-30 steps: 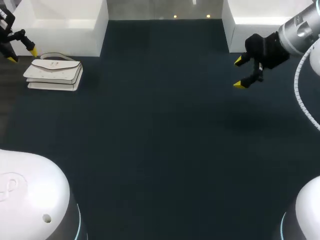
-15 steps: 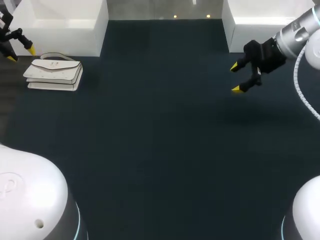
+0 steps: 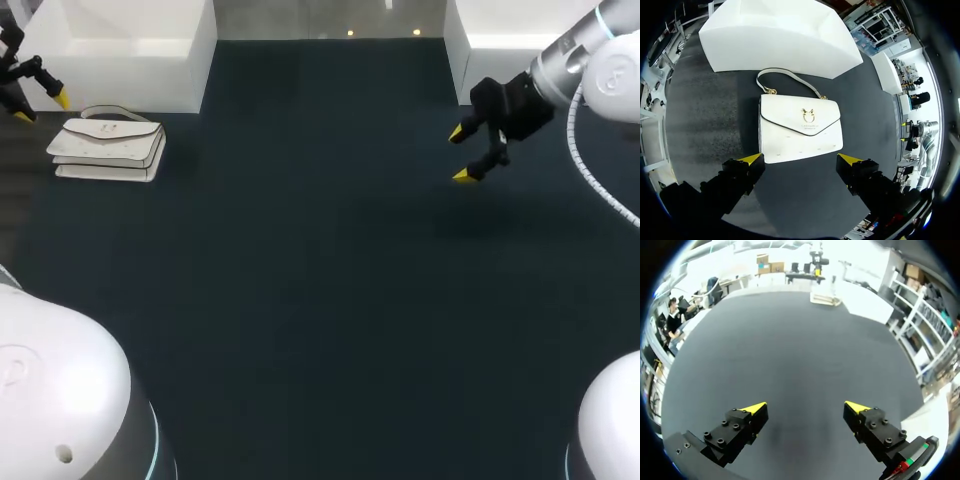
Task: Pick up the bag, open it, inspect its contents, close it, and place it on the opposite side
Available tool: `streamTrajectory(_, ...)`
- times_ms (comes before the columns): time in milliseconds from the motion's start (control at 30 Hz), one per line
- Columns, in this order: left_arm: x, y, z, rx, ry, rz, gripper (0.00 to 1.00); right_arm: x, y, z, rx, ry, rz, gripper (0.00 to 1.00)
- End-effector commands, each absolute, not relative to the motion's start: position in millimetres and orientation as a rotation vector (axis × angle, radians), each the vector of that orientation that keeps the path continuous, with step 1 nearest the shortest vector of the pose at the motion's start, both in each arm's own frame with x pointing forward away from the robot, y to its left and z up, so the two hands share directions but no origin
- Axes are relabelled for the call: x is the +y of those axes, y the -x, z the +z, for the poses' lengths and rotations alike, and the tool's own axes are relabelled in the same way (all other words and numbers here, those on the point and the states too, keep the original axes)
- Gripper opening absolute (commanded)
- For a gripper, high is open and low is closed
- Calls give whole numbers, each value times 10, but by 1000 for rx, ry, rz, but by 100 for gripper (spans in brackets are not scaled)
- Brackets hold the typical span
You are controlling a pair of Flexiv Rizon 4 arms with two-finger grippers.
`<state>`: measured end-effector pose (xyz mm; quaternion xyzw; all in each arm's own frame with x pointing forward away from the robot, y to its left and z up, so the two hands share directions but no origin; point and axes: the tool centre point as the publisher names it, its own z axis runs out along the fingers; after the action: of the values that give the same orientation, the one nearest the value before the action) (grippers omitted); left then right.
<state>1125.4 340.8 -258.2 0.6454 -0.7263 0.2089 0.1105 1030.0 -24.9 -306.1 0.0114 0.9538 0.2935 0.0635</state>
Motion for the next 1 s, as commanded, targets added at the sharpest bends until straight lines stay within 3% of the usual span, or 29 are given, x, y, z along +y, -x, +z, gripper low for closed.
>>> streamTrajectory(33, 3493, -11312, -2617, -2109, -1879, 642, 100, -220, -10378, -3093, 2903, -14, 890, 100)
streamTrajectory(1000, 3737, -11373, -2921, -1959, -1935, 827, 100, -177, -10464, -3147, 2920, -31, 878, 100)
